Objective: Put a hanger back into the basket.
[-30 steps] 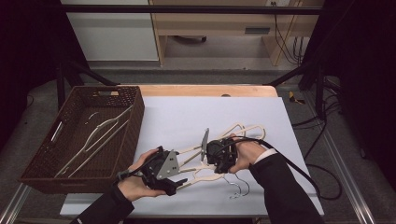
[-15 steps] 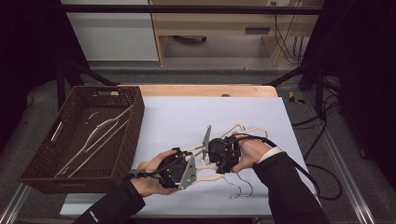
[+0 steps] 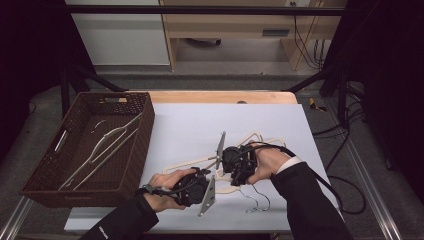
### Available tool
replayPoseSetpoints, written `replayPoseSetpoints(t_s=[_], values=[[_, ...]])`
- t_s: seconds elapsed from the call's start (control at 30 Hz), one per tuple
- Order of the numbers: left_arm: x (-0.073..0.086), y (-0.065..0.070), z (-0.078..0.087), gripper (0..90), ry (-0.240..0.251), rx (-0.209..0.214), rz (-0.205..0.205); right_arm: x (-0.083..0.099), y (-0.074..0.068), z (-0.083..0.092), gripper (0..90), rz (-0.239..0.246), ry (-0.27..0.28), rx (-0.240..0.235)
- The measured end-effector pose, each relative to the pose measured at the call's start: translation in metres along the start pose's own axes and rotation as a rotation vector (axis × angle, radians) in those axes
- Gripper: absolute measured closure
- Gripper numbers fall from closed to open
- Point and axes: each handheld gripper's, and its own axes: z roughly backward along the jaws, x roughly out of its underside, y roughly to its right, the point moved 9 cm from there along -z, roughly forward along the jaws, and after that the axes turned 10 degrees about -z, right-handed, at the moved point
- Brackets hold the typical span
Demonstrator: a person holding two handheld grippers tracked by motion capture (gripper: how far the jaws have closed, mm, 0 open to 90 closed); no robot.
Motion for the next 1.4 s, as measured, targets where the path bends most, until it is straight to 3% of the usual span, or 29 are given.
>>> replayPoseSetpoints(t_s=[0.17, 0.23, 0.3, 0.53, 0.8, 0.87, 0.93, 0.97, 1.0, 1.1, 1.13, 1.17, 1.2, 1.27, 1.4], values=[[-0.001, 0.002, 0.0, 81.1, -0.013, 0.0, -0.026, -0.001, 0.001, 0.0, 74.7, 0.012, 0.008, -0.009], [-0.002, 0.002, 0.0, 81.6, -0.02, -0.008, -0.053, 0.0, -0.002, 0.0, 74.8, -0.025, -0.008, -0.016], [-0.002, 0.002, 0.001, 82.5, -0.03, -0.035, -0.087, 0.0, -0.002, 0.0, 74.9, -0.027, -0.013, -0.017], [-0.004, 0.0, 0.004, 84.7, -0.028, -0.11, -0.149, -0.001, -0.001, 0.001, 75.2, -0.023, -0.009, -0.019], [-0.005, -0.004, 0.008, 85.0, -0.015, -0.137, -0.138, 0.0, 0.0, 0.009, 75.2, -0.03, 0.016, -0.002], [-0.004, -0.006, 0.009, 85.1, -0.013, -0.144, -0.116, -0.002, 0.005, 0.014, 74.3, -0.014, 0.056, 0.018], [-0.002, -0.01, 0.011, 85.1, -0.003, -0.153, -0.087, -0.002, 0.008, 0.02, 68.5, -0.034, 0.096, 0.038], [-0.001, -0.011, 0.013, 85.1, -0.001, -0.148, -0.074, -0.002, 0.012, 0.029, 63.1, -0.056, 0.145, 0.058], [-0.001, -0.013, 0.015, 85.1, 0.007, -0.155, -0.065, -0.002, 0.012, 0.029, 63.1, -0.056, 0.145, 0.058], [0.002, -0.017, 0.018, 85.1, 0.001, -0.162, -0.064, -0.001, 0.016, 0.043, 58.0, -0.087, 0.215, 0.078], [0.002, -0.016, 0.018, 85.1, 0.005, -0.155, -0.064, -0.001, 0.02, 0.05, 55.4, -0.091, 0.256, 0.113], [0.003, -0.016, 0.019, 85.1, 0.002, -0.159, -0.06, -0.002, 0.025, 0.057, 54.9, -0.115, 0.314, 0.146], [0.003, -0.016, 0.019, 85.1, 0.006, -0.156, -0.054, 0.0, 0.029, 0.065, 53.1, -0.142, 0.356, 0.145], [0.002, -0.014, 0.018, 85.1, 0.039, -0.157, -0.015, 0.002, 0.04, 0.081, 42.6, -0.188, 0.465, 0.192], [0.003, -0.017, 0.021, 85.1, 0.035, -0.141, -0.003, 0.011, 0.057, 0.096, 31.0, -0.273, 0.575, 0.243]])
